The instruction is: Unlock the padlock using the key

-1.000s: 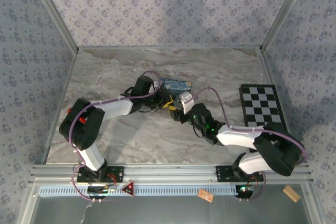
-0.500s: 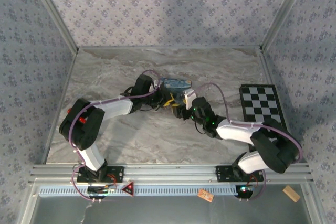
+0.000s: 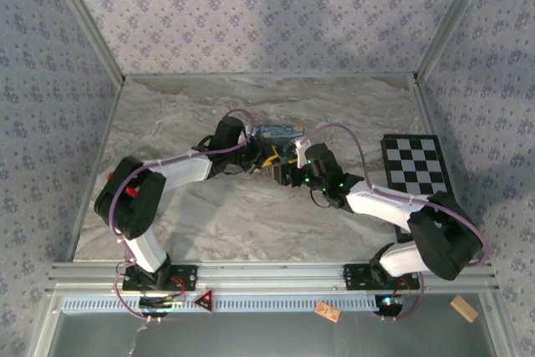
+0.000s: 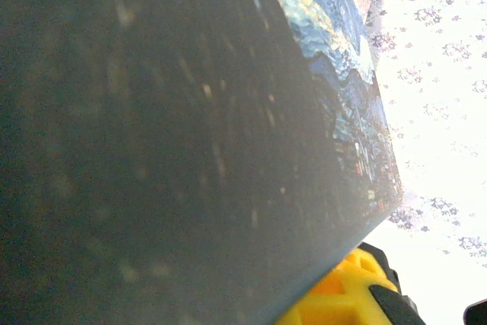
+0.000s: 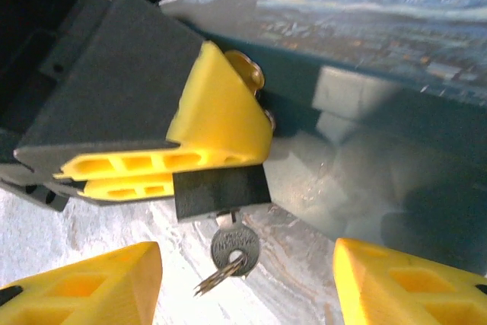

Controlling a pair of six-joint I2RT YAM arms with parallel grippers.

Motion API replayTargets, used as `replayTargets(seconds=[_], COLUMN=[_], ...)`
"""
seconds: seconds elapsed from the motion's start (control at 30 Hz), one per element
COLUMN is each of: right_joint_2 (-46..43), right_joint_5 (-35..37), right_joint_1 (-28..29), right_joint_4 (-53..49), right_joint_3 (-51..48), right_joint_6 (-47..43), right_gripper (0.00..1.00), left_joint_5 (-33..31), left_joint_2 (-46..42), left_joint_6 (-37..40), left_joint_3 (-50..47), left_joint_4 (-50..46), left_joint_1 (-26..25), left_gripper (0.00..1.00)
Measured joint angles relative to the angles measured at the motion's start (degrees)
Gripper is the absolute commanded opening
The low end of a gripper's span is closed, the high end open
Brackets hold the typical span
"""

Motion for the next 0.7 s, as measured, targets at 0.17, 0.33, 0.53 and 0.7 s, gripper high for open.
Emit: replayTargets(seconds=[0.17, 0.33, 0.53, 0.7], right_joint_2=[0.31, 0.31, -0.13, -2.86], right_joint_5=[-0.46, -0.22, 0.87, 2.08], right_joint_1=[-0.33, -0.9, -0.9, -0.37], right_joint_4=[-1.11, -1.55, -3.76, -2.97], right_joint_3=[0.44, 0.44, 0.42, -1.22], right_joint_6=[0.42, 1.22, 1.11, -0.94], right_gripper=[0.59, 0.54, 0.49, 0.42], left_joint_5=[0.0, 0.0, -0.02, 0.0], left_joint_2=[0.0, 0.0, 0.0, 0.0], left_joint_6=[-0.37, -0.42, -0.61, -0.79], left_joint_3=[0.09, 0.09, 0.09, 0.09], left_joint_4=[0.0, -0.02, 0.02, 0.04], left_joint_1=[0.0, 0.0, 0.0, 0.02], left_gripper=[0.01, 0.01, 0.01, 0.01])
